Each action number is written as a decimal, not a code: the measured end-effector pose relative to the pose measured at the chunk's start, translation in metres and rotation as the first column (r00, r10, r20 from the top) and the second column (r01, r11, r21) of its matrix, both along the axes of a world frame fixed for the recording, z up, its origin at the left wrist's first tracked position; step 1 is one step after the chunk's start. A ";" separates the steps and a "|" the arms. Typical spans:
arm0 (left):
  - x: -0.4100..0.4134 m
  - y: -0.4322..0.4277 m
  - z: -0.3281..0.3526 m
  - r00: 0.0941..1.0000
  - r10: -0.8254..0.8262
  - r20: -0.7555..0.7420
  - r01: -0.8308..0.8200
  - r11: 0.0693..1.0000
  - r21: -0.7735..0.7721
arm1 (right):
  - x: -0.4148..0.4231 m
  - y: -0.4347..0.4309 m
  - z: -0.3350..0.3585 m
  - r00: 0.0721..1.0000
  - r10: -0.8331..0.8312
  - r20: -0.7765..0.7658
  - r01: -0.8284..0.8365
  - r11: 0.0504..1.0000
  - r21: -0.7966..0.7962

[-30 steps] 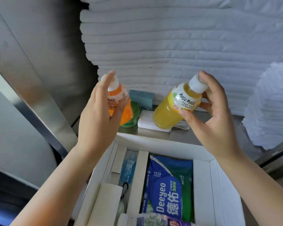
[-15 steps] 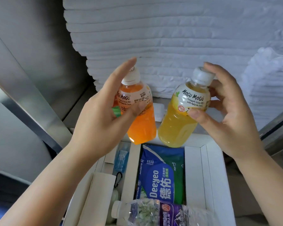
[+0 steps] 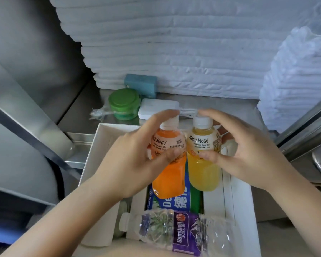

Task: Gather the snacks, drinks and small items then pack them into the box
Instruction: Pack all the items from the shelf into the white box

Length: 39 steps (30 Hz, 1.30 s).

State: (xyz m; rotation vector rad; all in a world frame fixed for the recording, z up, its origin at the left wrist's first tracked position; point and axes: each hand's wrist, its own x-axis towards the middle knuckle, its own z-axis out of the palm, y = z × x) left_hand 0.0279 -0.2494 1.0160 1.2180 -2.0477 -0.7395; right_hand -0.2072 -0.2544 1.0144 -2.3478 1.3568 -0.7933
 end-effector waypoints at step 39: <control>-0.006 -0.001 -0.027 0.996 -0.021 0.084 0.015 0.997 0.070 | -0.005 0.027 -0.015 0.851 -0.302 -0.430 0.195 0.942 -0.275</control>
